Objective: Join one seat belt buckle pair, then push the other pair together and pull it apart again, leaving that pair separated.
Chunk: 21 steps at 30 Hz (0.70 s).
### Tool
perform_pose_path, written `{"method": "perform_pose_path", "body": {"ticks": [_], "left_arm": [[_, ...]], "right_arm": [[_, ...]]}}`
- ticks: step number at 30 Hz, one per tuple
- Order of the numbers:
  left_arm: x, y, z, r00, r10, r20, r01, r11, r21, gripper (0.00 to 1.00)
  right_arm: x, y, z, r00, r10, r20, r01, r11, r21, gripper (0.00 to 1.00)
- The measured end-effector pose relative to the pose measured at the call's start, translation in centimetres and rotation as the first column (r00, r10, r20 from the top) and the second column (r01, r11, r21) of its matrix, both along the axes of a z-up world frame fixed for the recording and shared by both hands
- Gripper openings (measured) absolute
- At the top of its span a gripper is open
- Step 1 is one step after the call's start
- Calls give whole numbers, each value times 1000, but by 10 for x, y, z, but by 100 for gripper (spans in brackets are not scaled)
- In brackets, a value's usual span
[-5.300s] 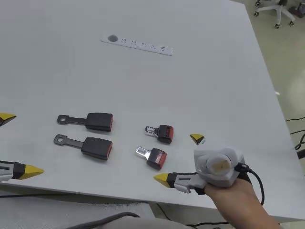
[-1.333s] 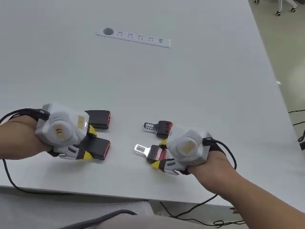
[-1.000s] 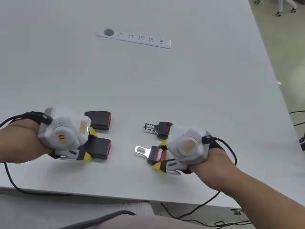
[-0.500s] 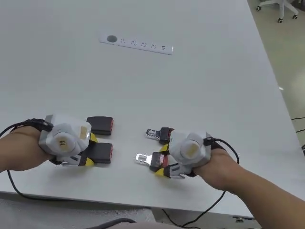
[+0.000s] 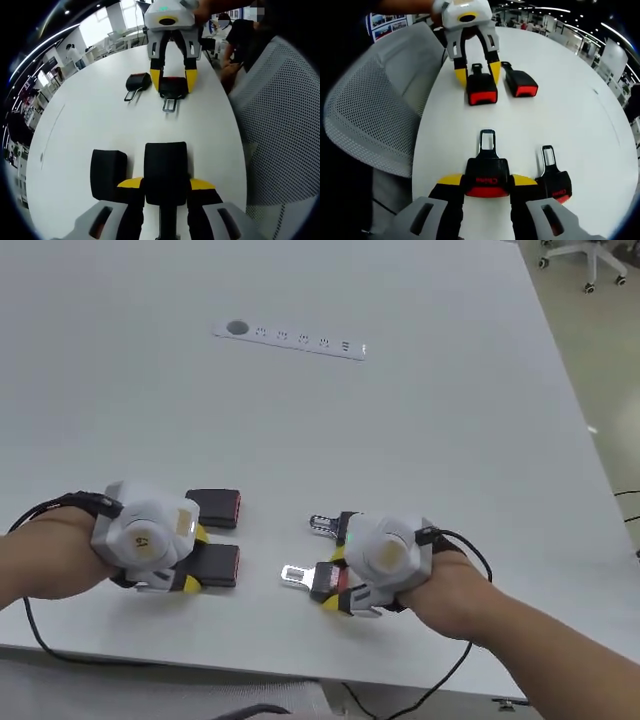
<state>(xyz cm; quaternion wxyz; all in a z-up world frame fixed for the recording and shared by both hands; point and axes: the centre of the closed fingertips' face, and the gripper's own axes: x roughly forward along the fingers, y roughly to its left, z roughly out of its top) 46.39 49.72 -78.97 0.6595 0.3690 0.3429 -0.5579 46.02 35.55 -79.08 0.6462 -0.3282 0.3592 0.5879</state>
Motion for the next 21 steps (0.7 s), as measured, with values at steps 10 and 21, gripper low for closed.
{"method": "perform_pose_path", "body": {"ticks": [10,21], "left_arm": [[-2,-1,2,1000,6,-3,-6,1000,8,33],[-2,-1,3,1000,14,1,-14,1000,21,33]], "right_arm": [[2,34,2,1000,13,6,-14,1000,18,32],[-4,53,2,999,36,13,-36,999,8,32]]}}
